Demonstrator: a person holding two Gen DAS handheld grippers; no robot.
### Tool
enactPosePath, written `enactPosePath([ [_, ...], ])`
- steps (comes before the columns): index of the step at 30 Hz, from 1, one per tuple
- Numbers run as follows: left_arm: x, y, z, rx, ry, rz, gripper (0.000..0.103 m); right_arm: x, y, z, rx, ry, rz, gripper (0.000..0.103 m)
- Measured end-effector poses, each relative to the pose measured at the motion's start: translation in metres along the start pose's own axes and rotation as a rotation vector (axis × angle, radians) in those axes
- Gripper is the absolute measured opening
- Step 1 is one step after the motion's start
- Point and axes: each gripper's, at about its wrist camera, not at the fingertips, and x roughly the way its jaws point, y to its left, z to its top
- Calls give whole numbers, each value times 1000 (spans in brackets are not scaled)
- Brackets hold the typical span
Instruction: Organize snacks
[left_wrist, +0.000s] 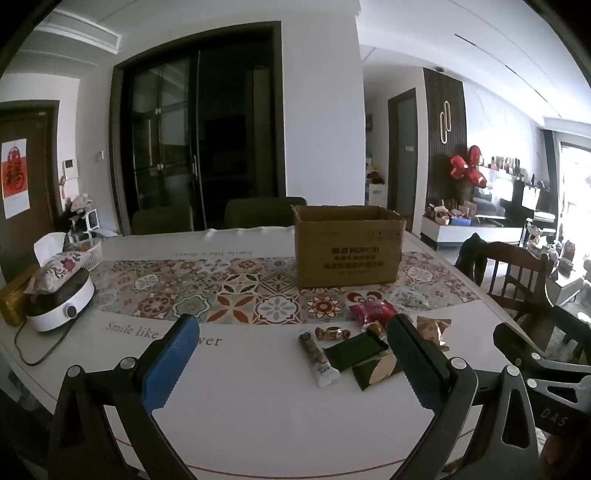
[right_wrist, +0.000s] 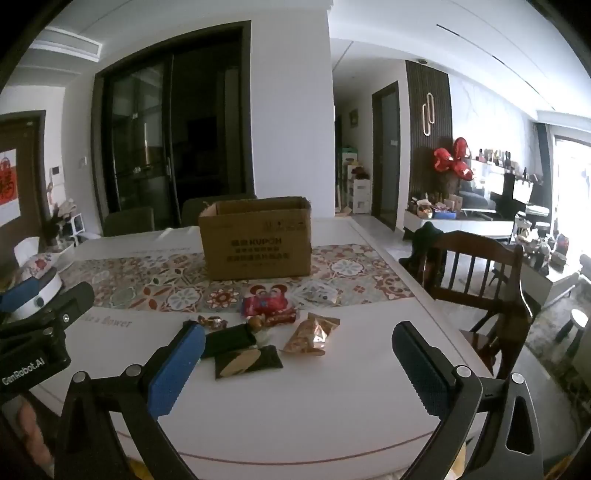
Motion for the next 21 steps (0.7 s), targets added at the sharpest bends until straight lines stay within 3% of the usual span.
enactPosePath([
  [21,-3,0,2,-1,-1,0,103,-2,1,0,1,-1,2,102],
])
